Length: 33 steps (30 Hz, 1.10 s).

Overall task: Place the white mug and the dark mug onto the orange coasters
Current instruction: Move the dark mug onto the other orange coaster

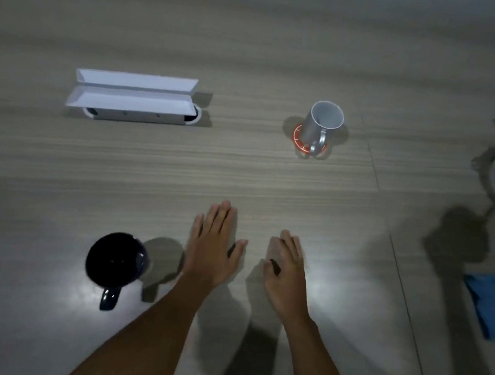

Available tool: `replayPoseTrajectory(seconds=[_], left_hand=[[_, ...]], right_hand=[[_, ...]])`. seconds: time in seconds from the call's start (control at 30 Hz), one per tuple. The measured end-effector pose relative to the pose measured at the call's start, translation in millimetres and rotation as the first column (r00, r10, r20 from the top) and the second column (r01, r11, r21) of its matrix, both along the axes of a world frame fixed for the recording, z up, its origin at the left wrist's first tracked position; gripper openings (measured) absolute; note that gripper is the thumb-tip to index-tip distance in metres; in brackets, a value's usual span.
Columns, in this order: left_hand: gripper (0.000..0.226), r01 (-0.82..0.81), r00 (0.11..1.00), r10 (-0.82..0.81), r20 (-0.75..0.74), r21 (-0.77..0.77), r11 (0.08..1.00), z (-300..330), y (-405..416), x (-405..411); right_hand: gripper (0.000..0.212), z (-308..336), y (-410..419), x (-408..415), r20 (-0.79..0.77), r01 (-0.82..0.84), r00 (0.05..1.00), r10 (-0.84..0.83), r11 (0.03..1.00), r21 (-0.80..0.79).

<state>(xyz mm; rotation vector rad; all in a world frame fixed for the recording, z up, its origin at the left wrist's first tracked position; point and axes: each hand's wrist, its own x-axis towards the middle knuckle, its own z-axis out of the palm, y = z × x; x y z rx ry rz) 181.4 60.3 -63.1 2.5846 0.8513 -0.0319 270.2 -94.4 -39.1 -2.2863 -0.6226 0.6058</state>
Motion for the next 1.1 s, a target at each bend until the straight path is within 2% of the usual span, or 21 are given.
replayPoseTrajectory(seconds=[0.1,0.23,0.3,0.37,0.43,0.53,0.6,0.67,0.8,0.9,1.0,1.1], left_hand=[[0.067,0.046,0.999,-0.046,0.022,-0.012,0.999,0,-26,-65],[0.065,0.065,0.997,-0.063,0.043,-0.038,0.997,5,-45,-127],[0.063,0.069,0.994,-0.06,0.092,-0.101,0.992,8,-50,-151],[0.055,-0.003,0.98,0.049,0.192,-0.234,0.972,12,-56,-174],[0.04,-0.161,0.912,0.298,0.281,-0.424,0.891,23,-61,-195],[0.029,-0.362,0.691,0.665,0.284,-0.66,0.658,48,-55,-214],[0.026,-0.391,0.545,0.798,0.258,-0.764,0.514,62,-44,-222],[0.022,-0.366,0.476,0.847,0.236,-0.823,0.434,73,-30,-226],[0.013,-0.282,0.553,0.813,0.185,-0.876,0.391,88,-13,-224],[0.017,-0.282,0.605,0.787,0.118,-0.893,0.351,91,-7,-220],[0.02,-0.274,0.625,0.777,0.076,-0.91,0.31,89,-4,-219],[0.021,-0.235,0.629,0.772,0.096,-0.922,0.306,87,3,-218]], right_hand=[[0.064,-9,-17,-37,0.112,-0.07,0.99,0.08,0.994,-0.089],[0.068,-11,-29,-87,0.157,-0.14,0.972,0.173,0.97,-0.2],[0.068,-12,-31,-113,0.162,-0.187,0.959,0.232,0.95,-0.25],[0.068,-13,-32,-137,0.189,-0.235,0.935,0.3,0.924,-0.303],[0.067,-14,-31,-152,0.21,-0.301,0.9,0.383,0.892,-0.337],[0.066,-13,-23,-157,0.222,-0.385,0.858,0.463,0.866,-0.319],[0.069,-9,-13,-156,0.217,-0.417,0.846,0.487,0.858,-0.299],[0.072,-6,-2,-159,0.193,-0.452,0.832,0.521,0.837,-0.308],[0.078,-3,8,-166,0.173,-0.464,0.816,0.551,0.804,-0.373],[0.079,-3,8,-164,0.146,-0.463,0.818,0.556,0.787,-0.408],[0.079,0,10,-164,0.125,-0.465,0.821,0.557,0.78,-0.419],[0.078,3,14,-167,0.124,-0.452,0.829,0.546,0.783,-0.428]])
